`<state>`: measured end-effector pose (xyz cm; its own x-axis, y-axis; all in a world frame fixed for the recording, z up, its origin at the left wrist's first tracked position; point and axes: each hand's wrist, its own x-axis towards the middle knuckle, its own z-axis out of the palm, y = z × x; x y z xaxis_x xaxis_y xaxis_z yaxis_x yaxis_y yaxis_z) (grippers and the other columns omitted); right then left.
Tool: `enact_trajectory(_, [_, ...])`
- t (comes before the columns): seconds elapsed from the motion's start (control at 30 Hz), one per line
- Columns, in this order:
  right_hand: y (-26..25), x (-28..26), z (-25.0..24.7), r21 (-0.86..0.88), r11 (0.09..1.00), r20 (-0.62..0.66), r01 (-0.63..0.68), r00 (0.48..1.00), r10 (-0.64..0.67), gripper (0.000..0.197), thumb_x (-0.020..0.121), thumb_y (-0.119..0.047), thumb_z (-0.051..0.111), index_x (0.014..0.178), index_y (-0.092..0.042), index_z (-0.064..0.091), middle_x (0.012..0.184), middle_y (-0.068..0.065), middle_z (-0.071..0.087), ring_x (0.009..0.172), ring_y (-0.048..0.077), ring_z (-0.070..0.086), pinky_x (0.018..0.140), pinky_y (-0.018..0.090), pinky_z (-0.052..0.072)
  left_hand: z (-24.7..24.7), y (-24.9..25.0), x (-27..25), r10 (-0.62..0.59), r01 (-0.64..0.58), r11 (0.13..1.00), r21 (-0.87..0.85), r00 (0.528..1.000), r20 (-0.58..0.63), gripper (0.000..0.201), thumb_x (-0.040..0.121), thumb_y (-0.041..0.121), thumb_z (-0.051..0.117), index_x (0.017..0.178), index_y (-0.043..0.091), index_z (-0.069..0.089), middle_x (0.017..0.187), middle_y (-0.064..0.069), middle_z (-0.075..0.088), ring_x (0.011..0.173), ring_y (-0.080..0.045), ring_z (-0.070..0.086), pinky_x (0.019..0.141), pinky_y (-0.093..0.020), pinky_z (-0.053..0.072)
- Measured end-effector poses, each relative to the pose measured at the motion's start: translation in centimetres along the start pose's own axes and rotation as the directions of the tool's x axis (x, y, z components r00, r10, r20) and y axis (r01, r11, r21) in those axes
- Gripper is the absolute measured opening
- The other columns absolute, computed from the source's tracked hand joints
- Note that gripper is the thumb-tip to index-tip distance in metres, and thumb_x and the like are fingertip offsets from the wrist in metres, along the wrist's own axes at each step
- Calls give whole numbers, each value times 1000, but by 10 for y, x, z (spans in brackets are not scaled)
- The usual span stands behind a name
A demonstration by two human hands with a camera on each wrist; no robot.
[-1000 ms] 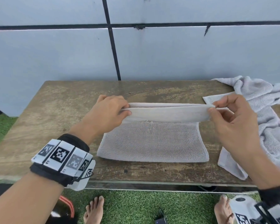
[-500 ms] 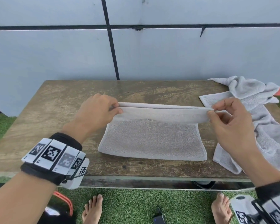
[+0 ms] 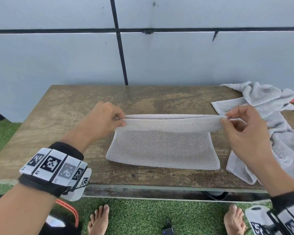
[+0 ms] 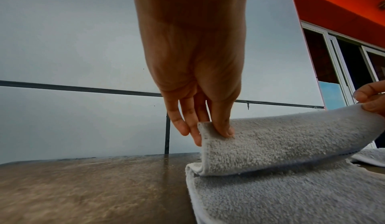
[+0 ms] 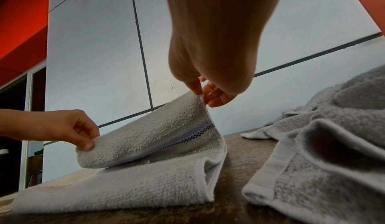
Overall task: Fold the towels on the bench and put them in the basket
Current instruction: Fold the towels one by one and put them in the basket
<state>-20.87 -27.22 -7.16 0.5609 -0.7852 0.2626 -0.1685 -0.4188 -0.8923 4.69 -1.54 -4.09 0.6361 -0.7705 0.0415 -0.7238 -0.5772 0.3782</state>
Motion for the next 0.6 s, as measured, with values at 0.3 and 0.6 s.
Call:
enact_trajectory(0.3, [0, 0, 0, -10, 1000, -5, -3, 1000, 3, 16, 94, -12, 67, 101, -17, 54, 97, 1, 67, 71, 10, 60, 48, 12, 38, -3, -9, -1, -22, 22, 1000, 8, 1000, -7, 9, 88, 10, 75, 93, 14, 81, 87, 3, 74, 84, -16, 62, 86, -36, 53])
enact_trajectory(0.6, [-4, 1, 2, -29, 999, -12, 14, 1000, -15, 14, 95, -14, 66, 101, -18, 54, 98, 4, 68, 57, 4, 55, 44, 15, 37, -4, -11, -4, 9, -9, 1000, 5, 998, -68, 12, 92, 7, 68, 97, 11, 78, 88, -3, 75, 83, -21, 66, 83, -40, 55])
